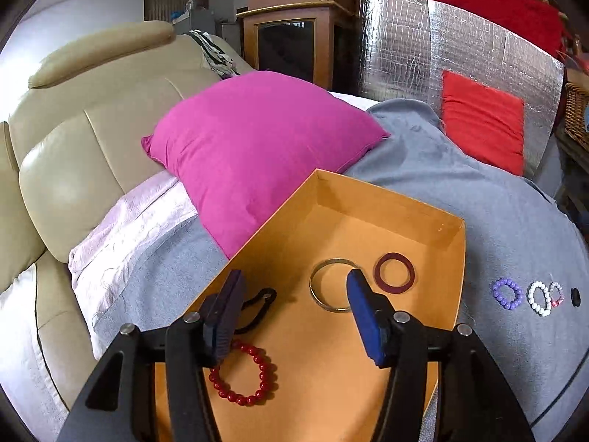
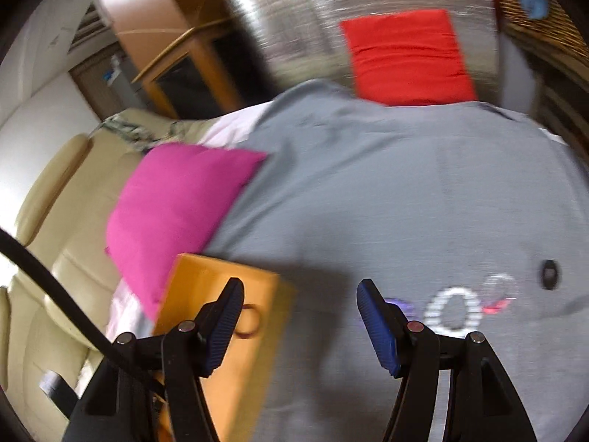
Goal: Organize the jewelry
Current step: 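Open the left gripper to drop the red bead bracelet into the box, then grasp the black rubber ring with the right gripper while the left gripper grasps the white bead bracelet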
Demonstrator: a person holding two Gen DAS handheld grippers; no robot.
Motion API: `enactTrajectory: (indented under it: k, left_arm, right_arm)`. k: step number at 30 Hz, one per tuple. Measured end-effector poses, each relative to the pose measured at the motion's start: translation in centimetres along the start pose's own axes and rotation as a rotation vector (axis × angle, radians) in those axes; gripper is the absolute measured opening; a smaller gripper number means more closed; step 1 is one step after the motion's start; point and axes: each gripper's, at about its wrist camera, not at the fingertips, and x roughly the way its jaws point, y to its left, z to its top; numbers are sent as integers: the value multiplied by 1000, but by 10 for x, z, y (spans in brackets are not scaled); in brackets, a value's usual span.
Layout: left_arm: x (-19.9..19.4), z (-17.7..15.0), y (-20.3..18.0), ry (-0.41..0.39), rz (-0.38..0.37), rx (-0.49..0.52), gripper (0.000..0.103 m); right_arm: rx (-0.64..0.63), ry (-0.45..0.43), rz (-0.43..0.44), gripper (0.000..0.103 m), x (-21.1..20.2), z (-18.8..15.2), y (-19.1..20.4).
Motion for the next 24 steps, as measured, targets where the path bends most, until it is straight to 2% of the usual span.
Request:
enactTrajectory:
  k: [8, 14, 19, 24]
  left_arm:
    - [0, 1, -6, -6, 13, 5, 58]
    - [-2, -2, -21, -18, 32, 40, 58]
    - [-14, 1, -34, -110, 82, 48, 58]
    - [-42, 0, -57, -278, 119, 62, 58]
  right_arm:
    - [139, 16, -154, 68, -8, -17, -119]
    - [235, 34, -182, 68, -9, -42, -190]
    - [289, 20, -175, 68, -15, -68, -232]
    - [306, -49, -134, 68, -27, -88, -272]
